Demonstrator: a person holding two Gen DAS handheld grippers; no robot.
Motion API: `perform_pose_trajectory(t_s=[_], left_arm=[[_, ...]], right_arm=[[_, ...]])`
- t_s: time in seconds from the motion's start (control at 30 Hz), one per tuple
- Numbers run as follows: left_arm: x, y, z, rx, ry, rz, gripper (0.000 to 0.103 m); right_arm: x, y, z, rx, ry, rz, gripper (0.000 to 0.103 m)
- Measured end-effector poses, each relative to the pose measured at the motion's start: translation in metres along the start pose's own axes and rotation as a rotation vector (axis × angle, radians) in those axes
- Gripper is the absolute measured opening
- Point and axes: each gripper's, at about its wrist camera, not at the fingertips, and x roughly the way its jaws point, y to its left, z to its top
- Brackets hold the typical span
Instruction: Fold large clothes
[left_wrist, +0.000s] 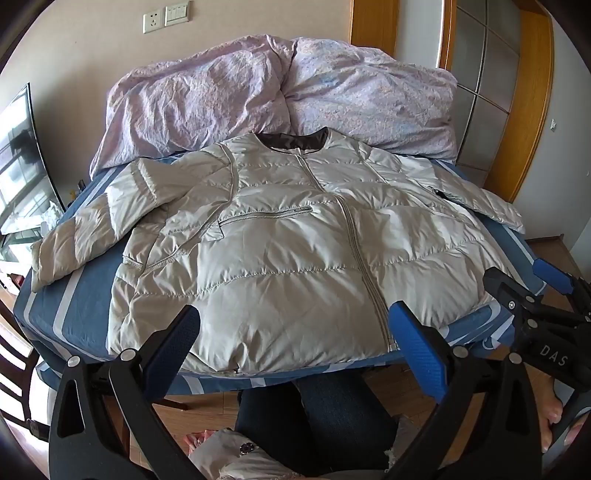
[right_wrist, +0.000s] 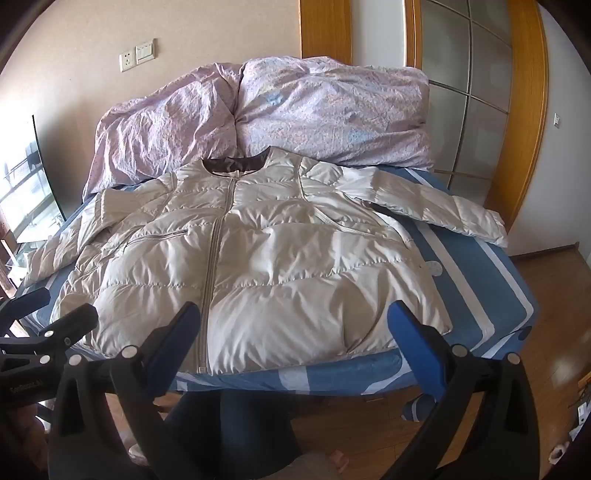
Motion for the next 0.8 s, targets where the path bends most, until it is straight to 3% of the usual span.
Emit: perform_pose_trajectory(t_s=[0.8], left_arm=[[-0.0003,0.0001,0.0000,0.000,-0.002,0.000,0.102]], right_arm=[[-0.0011,0.0008,0.0002,-0.002,-0.001,-0.003,0.101]])
